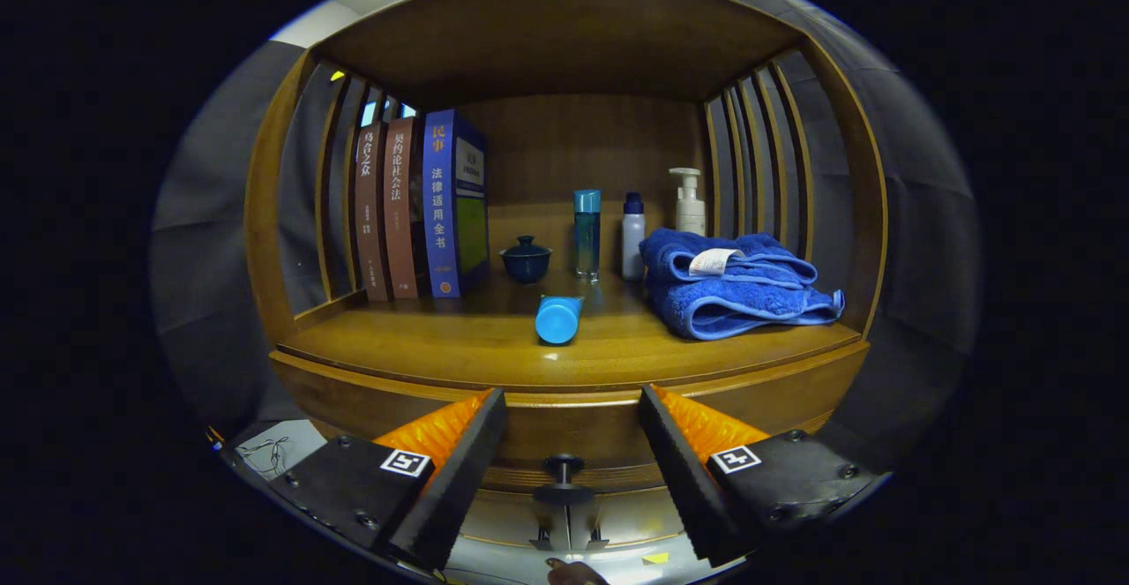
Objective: Pull open the drawer, take out the items inside it, and place them on the countertop above the cabinet.
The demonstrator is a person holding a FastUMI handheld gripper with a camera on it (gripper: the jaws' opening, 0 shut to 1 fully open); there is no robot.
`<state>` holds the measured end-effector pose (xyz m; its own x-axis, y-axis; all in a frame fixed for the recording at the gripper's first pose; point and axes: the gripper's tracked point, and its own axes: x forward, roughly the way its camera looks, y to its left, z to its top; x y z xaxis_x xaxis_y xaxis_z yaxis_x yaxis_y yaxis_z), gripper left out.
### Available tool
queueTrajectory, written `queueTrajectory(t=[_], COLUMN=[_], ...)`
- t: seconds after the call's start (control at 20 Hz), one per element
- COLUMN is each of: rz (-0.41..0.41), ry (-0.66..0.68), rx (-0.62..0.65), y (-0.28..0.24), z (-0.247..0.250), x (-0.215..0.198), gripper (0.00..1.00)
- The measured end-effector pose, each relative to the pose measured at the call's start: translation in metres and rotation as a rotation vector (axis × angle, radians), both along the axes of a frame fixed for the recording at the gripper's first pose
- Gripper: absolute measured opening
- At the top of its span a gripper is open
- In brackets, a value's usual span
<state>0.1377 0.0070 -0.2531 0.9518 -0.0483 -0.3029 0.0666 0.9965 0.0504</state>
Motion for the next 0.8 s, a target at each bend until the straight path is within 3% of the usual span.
queueTrajectory(t=[0.3,0.55,0.8], rz=[0.010,0.034,0.029], ry=[-0.052,-0.147,-0.161], rx=[-0.005,-0.025,-0.039], y=[-0.002,-0.006,-0.014], z=[0.051,0.141,0.212], x=[0.002,-0.001,-0.021], gripper=[1.00,1.00,0.99])
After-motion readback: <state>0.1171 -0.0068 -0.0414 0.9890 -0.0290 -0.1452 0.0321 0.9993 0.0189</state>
